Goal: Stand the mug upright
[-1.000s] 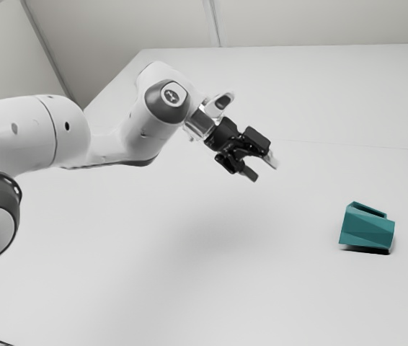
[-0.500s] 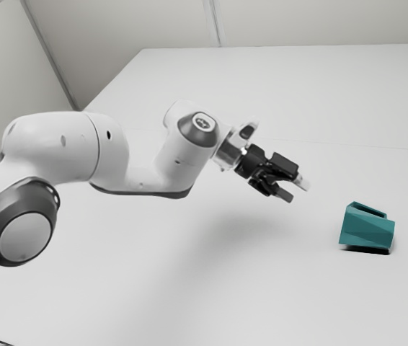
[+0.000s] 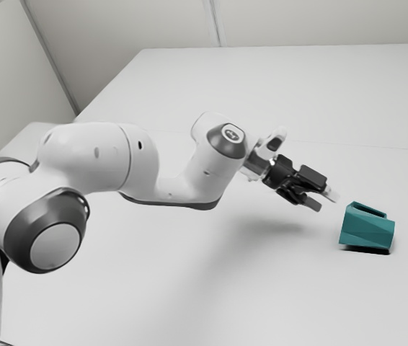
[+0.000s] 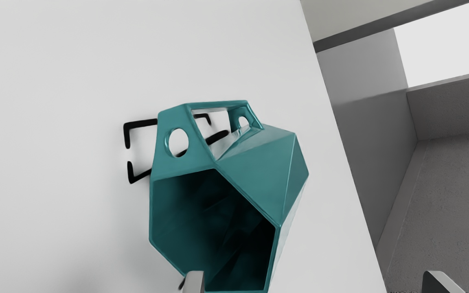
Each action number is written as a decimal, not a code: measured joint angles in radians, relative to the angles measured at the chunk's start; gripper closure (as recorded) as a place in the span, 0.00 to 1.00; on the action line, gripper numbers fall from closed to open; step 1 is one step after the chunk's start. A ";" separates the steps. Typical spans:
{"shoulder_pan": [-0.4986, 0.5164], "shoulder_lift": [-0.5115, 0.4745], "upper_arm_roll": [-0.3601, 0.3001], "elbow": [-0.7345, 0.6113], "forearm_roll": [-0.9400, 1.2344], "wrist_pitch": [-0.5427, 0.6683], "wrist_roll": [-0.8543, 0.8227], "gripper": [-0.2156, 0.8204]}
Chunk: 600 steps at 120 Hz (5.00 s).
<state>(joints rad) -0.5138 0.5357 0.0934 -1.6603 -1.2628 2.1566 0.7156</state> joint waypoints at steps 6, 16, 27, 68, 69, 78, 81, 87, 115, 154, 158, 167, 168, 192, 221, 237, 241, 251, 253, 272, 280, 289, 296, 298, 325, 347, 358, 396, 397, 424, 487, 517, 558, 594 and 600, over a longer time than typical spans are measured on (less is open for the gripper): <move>-0.004 0.010 -0.003 0.011 -0.001 0.001 0.003 0.23; -0.012 0.024 -0.005 0.017 -0.007 0.002 0.008 0.23; -0.020 0.037 -0.006 0.018 -0.017 0.003 0.012 0.23; -0.044 0.071 -0.013 0.035 -0.042 0.005 0.025 0.23; -0.044 0.072 -0.013 0.035 -0.043 0.005 0.025 0.23; -0.049 0.081 -0.013 0.048 -0.047 0.005 0.028 0.23; -0.051 0.084 -0.014 0.053 -0.048 0.005 0.029 0.23; -0.055 0.090 -0.014 0.058 -0.051 0.005 0.030 0.23; -0.069 0.115 -0.014 0.080 -0.061 0.006 0.036 0.23; -0.085 0.137 -0.015 0.106 -0.069 0.010 0.039 0.29; -0.085 0.138 -0.015 0.106 -0.070 0.010 0.040 0.33; -0.086 0.138 -0.015 0.106 -0.072 0.010 0.040 0.41; -0.086 0.138 -0.015 0.106 -0.072 0.010 0.040 0.41; -0.086 0.137 -0.015 0.106 -0.073 0.011 0.041 0.62; -0.087 0.135 -0.015 0.110 -0.073 0.011 0.042 0.84; -0.091 0.135 -0.014 0.118 -0.073 0.011 0.041 0.91; -0.092 0.135 -0.014 0.119 -0.072 0.011 0.041 0.92; -0.092 0.134 -0.014 0.120 -0.069 0.012 0.040 0.94; -0.092 0.134 -0.014 0.120 -0.069 0.012 0.039 0.94; -0.090 0.103 -0.014 0.117 -0.055 0.015 0.036 0.96; -0.088 0.076 -0.014 0.112 -0.041 0.016 0.034 0.96; -0.078 0.042 -0.015 0.107 -0.009 0.015 0.030 0.96; -0.064 0.013 -0.015 0.106 0.047 0.011 0.018 0.97; -0.059 0.005 -0.015 0.106 0.065 0.009 0.015 0.97; 0.015 -0.104 -0.015 0.070 0.315 -0.042 -0.039 0.97; 0.069 -0.187 -0.017 0.033 0.560 -0.109 -0.111 0.97; 0.096 -0.234 -0.019 -0.012 0.661 -0.138 -0.148 0.97; 0.164 -0.386 -0.029 -0.153 0.966 -0.211 -0.277 0.97; 0.165 -0.389 -0.029 -0.156 0.973 -0.213 -0.280 0.97; 0.201 -0.455 -0.034 -0.252 1.159 -0.240 -0.366 0.97; 0.264 -0.563 -0.046 -0.470 1.404 -0.166 -0.569 0.97; 0.257 -0.566 -0.046 -0.553 1.431 -0.004 -0.634 0.96; 0.228 -0.569 -0.046 -0.631 1.439 0.136 -0.698 0.96; 0.248 -0.580 -0.046 -0.670 1.440 0.187 -0.745 0.96; 0.248 -0.579 -0.046 -0.678 1.440 0.196 -0.751 0.96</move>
<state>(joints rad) -0.2656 -0.0436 0.0474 -2.3380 0.1771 2.3522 -0.0356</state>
